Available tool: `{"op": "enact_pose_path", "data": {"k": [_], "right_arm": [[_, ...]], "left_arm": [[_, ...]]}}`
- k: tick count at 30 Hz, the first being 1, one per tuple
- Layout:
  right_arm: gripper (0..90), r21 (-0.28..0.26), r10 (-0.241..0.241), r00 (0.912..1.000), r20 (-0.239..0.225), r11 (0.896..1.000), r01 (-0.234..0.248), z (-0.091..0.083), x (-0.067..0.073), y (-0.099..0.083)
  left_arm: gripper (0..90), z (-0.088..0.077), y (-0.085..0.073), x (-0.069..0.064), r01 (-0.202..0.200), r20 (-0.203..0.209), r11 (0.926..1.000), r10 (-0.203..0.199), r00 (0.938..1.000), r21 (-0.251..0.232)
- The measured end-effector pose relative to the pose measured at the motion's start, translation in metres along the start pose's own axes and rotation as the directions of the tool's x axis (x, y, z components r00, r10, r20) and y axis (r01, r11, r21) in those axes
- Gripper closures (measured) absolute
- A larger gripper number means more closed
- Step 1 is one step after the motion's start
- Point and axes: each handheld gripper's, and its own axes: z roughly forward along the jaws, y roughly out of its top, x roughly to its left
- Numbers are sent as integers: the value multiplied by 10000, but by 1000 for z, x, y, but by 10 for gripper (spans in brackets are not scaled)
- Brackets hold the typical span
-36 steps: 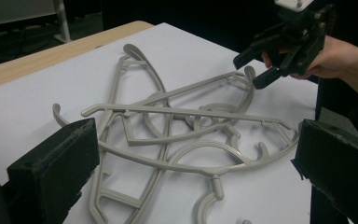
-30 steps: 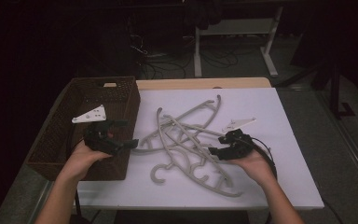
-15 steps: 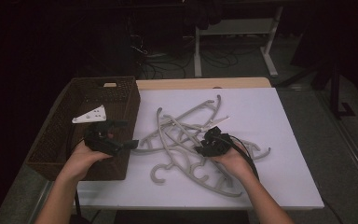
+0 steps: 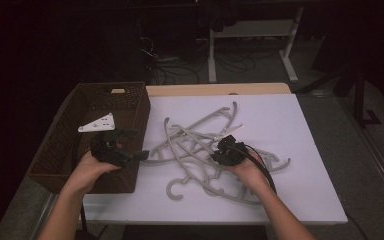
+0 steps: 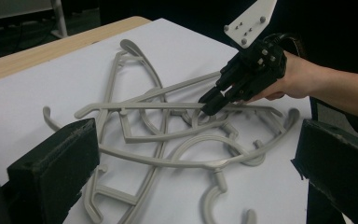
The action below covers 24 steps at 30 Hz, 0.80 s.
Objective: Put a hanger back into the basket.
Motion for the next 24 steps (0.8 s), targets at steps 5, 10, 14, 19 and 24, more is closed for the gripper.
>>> {"op": "enact_pose_path", "data": {"k": [5,10,14,19,24], "right_arm": [[801,-65,-71,9999,-84,10000,70,-4,-2,0],[802,-126,-638,9979,-89,9979,636,-13,-10,6],[802,-195,-1038,9944,-203,9945,1034,-17,-24,8],[801,-258,-1402,9895,-342,9899,1393,-14,-44,5],[783,-485,-1390,9883,-635,9895,1361,-10,-54,1]], "left_arm": [[0,0,0,0,3,4,10000,-3,10000,-4],[0,0,0,-1,-1,25,10000,1,10000,2],[0,1,0,-1,13,48,10000,-13,10000,4],[0,1,0,-1,0,58,10000,0,10000,17],[0,1,0,-1,8,43,10000,-8,10000,25]]}}
